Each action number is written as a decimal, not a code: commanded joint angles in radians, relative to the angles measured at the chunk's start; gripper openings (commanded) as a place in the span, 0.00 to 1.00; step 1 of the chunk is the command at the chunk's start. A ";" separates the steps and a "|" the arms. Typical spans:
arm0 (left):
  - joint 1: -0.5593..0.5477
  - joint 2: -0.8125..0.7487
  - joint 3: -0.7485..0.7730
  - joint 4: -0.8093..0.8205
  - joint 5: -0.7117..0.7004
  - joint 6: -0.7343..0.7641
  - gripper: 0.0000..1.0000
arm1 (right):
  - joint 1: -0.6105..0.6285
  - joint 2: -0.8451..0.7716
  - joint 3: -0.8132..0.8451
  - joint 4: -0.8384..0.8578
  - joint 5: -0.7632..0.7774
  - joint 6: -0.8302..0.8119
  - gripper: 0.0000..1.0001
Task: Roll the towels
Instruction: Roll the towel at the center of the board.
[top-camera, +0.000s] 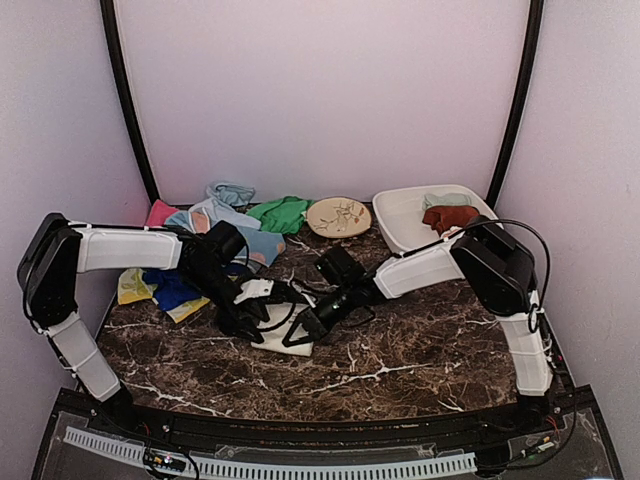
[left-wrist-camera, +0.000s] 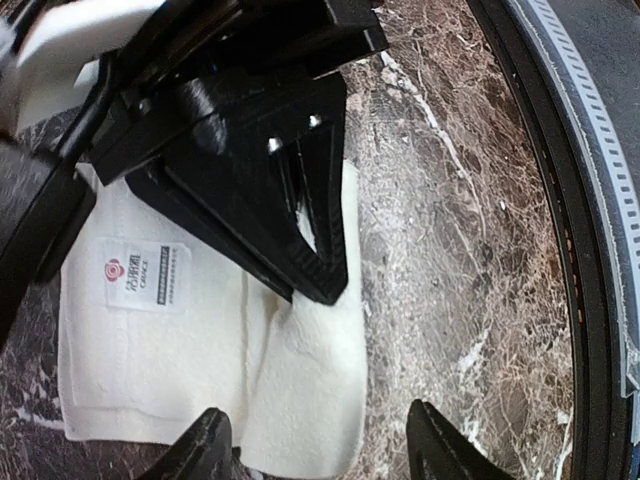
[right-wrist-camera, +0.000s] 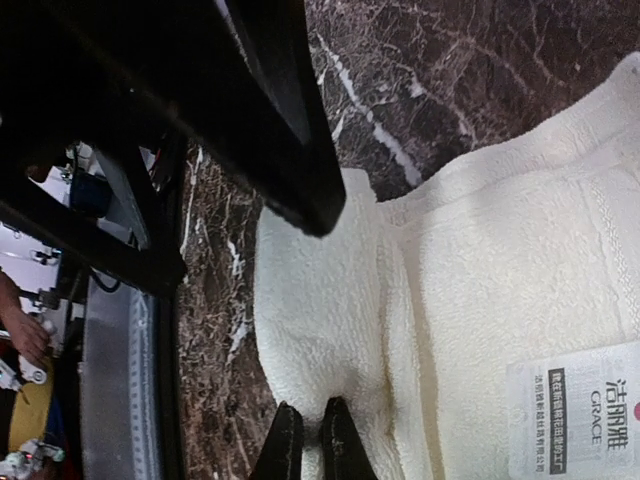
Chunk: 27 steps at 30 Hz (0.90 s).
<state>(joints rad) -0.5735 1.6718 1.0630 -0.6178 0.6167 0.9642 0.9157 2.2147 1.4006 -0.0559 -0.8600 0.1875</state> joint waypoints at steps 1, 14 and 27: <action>-0.072 0.036 0.014 0.051 -0.052 -0.025 0.60 | 0.010 0.056 -0.016 -0.075 -0.101 0.170 0.00; -0.115 0.083 -0.037 0.051 -0.084 -0.092 0.38 | -0.002 0.103 -0.046 0.047 -0.055 0.340 0.00; -0.048 0.278 0.106 -0.107 0.071 -0.163 0.00 | -0.020 -0.261 -0.452 0.557 0.392 0.317 0.42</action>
<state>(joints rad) -0.6426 1.8587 1.1213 -0.6022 0.6407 0.8242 0.9077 2.0869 1.1213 0.2787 -0.7429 0.5289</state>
